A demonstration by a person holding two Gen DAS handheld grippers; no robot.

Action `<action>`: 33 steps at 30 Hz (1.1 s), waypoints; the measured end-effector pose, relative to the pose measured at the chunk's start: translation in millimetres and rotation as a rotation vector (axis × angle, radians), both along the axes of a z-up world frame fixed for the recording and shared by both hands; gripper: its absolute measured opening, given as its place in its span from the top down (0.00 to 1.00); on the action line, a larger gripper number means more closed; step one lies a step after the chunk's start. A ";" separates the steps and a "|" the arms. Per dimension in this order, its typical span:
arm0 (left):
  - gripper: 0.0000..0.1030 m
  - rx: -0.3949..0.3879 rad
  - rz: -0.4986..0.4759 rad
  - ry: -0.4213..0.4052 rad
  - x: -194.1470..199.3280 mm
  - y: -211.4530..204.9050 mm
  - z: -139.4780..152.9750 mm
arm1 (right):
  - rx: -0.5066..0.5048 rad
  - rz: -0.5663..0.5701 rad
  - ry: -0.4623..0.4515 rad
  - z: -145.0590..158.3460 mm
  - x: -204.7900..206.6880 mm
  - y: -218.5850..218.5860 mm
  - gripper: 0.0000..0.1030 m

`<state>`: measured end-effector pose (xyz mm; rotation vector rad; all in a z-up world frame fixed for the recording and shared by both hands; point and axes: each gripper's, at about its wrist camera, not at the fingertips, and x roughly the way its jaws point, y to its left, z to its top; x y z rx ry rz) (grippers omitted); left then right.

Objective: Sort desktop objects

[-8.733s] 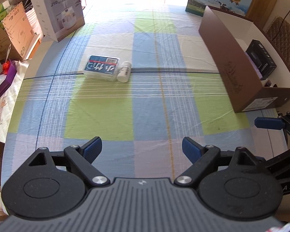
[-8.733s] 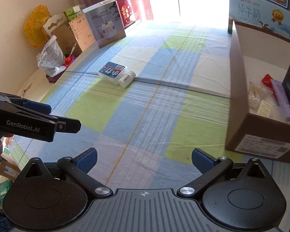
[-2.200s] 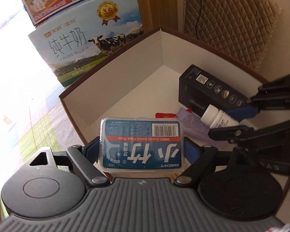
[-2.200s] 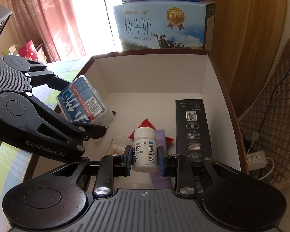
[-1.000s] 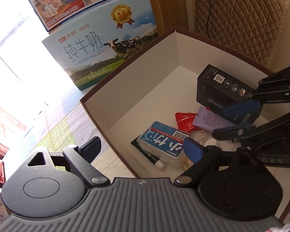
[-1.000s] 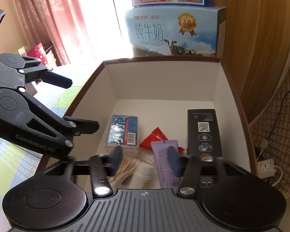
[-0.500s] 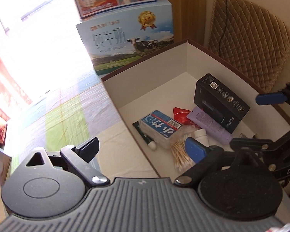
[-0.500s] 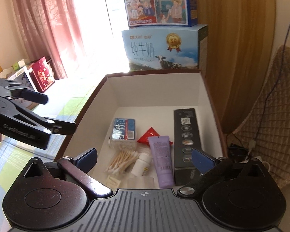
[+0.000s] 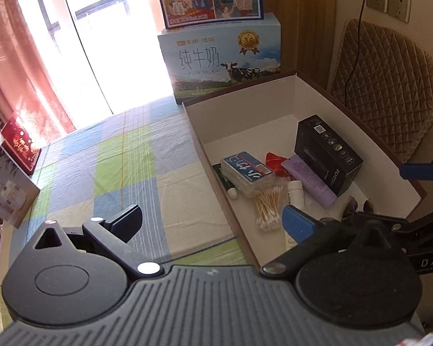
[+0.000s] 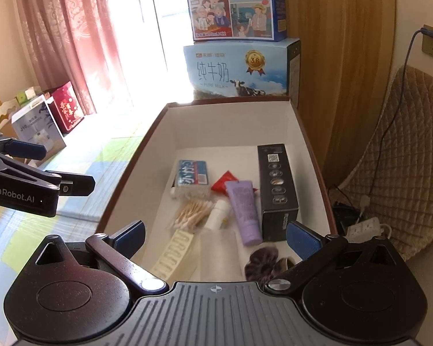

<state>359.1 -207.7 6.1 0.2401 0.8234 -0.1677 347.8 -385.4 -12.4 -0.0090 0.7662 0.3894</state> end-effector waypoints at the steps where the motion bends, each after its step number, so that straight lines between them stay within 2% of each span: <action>1: 0.01 -0.003 0.004 -0.004 -4.9 0.3 1.2 | 0.002 -0.004 -0.002 1.0 -3.9 -0.1 0.02; 14: 0.01 -0.081 0.041 -0.004 -67.8 16.6 15.0 | 0.030 -0.042 -0.020 14.2 -58.6 -3.4 0.02; 33: 0.01 -0.067 0.062 -0.001 -147.5 42.9 11.5 | 0.021 -0.071 -0.009 11.0 -137.8 13.4 0.02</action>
